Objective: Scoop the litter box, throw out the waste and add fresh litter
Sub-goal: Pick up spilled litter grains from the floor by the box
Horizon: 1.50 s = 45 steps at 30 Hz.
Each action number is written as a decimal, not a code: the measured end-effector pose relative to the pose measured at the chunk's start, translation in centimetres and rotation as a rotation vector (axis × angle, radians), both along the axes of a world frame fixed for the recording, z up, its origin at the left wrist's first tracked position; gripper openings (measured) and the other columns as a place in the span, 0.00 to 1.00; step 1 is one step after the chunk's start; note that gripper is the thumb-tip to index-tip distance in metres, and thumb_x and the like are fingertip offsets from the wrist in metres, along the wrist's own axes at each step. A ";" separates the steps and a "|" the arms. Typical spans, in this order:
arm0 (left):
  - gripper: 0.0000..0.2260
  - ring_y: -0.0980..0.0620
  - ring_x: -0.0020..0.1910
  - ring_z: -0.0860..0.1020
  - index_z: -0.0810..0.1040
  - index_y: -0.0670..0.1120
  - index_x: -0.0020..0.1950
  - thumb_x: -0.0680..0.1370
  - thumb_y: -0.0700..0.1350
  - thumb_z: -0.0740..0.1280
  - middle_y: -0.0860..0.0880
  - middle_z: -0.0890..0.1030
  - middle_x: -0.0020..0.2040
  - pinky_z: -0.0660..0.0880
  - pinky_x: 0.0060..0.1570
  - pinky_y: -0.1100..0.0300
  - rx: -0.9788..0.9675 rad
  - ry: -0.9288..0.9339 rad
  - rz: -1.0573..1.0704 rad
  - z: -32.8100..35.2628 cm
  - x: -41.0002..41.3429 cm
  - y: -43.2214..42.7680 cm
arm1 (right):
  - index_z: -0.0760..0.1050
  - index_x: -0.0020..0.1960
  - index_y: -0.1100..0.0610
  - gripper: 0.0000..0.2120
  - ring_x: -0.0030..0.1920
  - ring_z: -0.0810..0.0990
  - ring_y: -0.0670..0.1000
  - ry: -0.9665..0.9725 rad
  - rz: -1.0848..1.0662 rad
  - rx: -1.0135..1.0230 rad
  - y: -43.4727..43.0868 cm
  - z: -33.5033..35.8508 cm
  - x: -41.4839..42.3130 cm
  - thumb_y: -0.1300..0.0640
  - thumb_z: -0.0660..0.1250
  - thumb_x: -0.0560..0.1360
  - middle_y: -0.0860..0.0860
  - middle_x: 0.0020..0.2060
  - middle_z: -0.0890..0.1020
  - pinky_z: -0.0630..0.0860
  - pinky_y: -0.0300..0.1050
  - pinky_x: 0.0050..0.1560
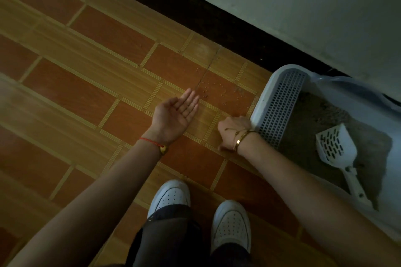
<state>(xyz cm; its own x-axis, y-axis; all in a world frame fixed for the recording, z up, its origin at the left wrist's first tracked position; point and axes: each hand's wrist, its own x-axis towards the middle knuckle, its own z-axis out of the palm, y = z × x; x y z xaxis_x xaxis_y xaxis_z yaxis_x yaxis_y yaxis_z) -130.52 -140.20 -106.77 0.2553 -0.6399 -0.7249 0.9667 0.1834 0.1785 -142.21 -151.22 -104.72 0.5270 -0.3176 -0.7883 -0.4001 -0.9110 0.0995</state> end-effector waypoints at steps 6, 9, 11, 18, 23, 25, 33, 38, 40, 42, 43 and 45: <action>0.18 0.45 0.63 0.77 0.77 0.38 0.62 0.83 0.43 0.51 0.42 0.81 0.61 0.70 0.68 0.53 0.002 -0.004 -0.007 -0.1 -0.1 0.0 | 0.78 0.56 0.58 0.09 0.55 0.79 0.55 -0.079 -0.053 -0.028 1.4 -0.8 -0.3 0.61 0.64 0.77 0.54 0.55 0.81 0.72 0.48 0.52; 0.18 0.45 0.63 0.77 0.77 0.38 0.62 0.83 0.43 0.51 0.42 0.81 0.61 0.70 0.68 0.53 -0.005 -0.004 -0.009 -0.2 -0.1 0.0 | 0.78 0.55 0.58 0.09 0.53 0.79 0.54 -0.086 -0.056 -0.029 1.7 -0.5 -0.3 0.63 0.63 0.77 0.54 0.53 0.81 0.70 0.46 0.45; 0.18 0.46 0.64 0.77 0.77 0.38 0.62 0.83 0.43 0.51 0.42 0.81 0.61 0.69 0.68 0.53 -0.011 -0.002 -0.008 -0.1 -0.1 0.0 | 0.78 0.55 0.58 0.09 0.52 0.80 0.54 -0.075 -0.065 -0.021 1.7 -0.6 -0.3 0.64 0.64 0.76 0.54 0.52 0.81 0.71 0.45 0.44; 0.18 0.45 0.64 0.77 0.77 0.39 0.63 0.83 0.43 0.51 0.42 0.80 0.63 0.68 0.69 0.53 0.008 0.001 -0.011 -0.3 -0.1 0.0 | 0.78 0.55 0.58 0.10 0.52 0.80 0.53 -0.063 -0.059 0.000 2.2 -0.5 -0.3 0.64 0.63 0.77 0.54 0.52 0.81 0.72 0.45 0.42; 0.18 0.45 0.64 0.77 0.77 0.39 0.64 0.83 0.44 0.51 0.42 0.80 0.62 0.68 0.69 0.53 0.024 -0.003 -0.010 -0.3 -0.1 0.1 | 0.79 0.55 0.59 0.11 0.52 0.80 0.54 -0.096 -0.035 -0.026 2.7 -0.6 -0.4 0.66 0.61 0.77 0.54 0.52 0.81 0.73 0.46 0.46; 0.18 0.45 0.65 0.76 0.76 0.39 0.64 0.83 0.44 0.51 0.42 0.80 0.63 0.68 0.70 0.53 0.024 -0.004 -0.010 -0.4 -0.1 0.1 | 0.79 0.54 0.59 0.10 0.51 0.80 0.53 -0.082 -0.049 -0.029 2.5 -0.7 -0.4 0.66 0.61 0.77 0.54 0.51 0.81 0.73 0.45 0.45; 0.18 0.45 0.64 0.77 0.77 0.38 0.63 0.83 0.43 0.51 0.42 0.81 0.61 0.69 0.69 0.52 0.023 -0.008 -0.008 -0.4 -0.1 0.1 | 0.79 0.50 0.57 0.07 0.40 0.77 0.52 -0.257 -0.230 0.025 1.3 0.2 0.2 0.55 0.67 0.76 0.52 0.43 0.79 0.73 0.42 0.37; 0.19 0.47 0.52 0.81 0.74 0.38 0.66 0.83 0.44 0.51 0.43 0.83 0.54 0.76 0.57 0.55 0.039 -0.040 -0.052 -0.3 -0.2 0.1 | 0.78 0.44 0.61 0.04 0.39 0.74 0.47 -0.804 -0.360 0.261 1.3 3.2 2.3 0.61 0.66 0.74 0.52 0.40 0.80 0.72 0.33 0.38; 0.19 0.48 0.44 0.83 0.75 0.38 0.65 0.83 0.44 0.51 0.43 0.83 0.48 0.79 0.49 0.56 0.047 -0.051 -0.072 -0.3 -0.2 0.2 | 0.77 0.43 0.60 0.04 0.35 0.74 0.44 -0.843 -0.366 0.331 1.2 4.0 3.1 0.59 0.68 0.74 0.50 0.37 0.80 0.68 0.28 0.32; 0.18 0.47 0.49 0.83 0.76 0.38 0.62 0.83 0.44 0.51 0.42 0.84 0.51 0.78 0.55 0.56 0.046 -0.035 -0.044 -0.3 -0.1 0.2 | 0.77 0.44 0.59 0.05 0.35 0.74 0.44 -0.880 -0.399 0.302 0.2 3.5 3.4 0.57 0.66 0.76 0.48 0.37 0.79 0.69 0.29 0.30; 0.18 0.47 0.55 0.81 0.76 0.38 0.62 0.82 0.43 0.51 0.42 0.83 0.55 0.75 0.61 0.56 0.042 -0.020 -0.024 -0.4 0.1 0.3 | 0.77 0.47 0.60 0.06 0.37 0.75 0.46 -0.889 -0.409 0.255 -0.5 2.9 3.5 0.57 0.65 0.77 0.49 0.39 0.79 0.69 0.31 0.30; 0.18 0.46 0.61 0.79 0.77 0.38 0.61 0.82 0.43 0.52 0.42 0.81 0.59 0.71 0.66 0.54 0.038 0.007 0.006 -0.5 0.3 0.4 | 0.76 0.50 0.61 0.08 0.43 0.76 0.50 -0.841 -0.415 0.166 -2.2 1.6 3.5 0.56 0.62 0.79 0.51 0.41 0.76 0.67 0.34 0.32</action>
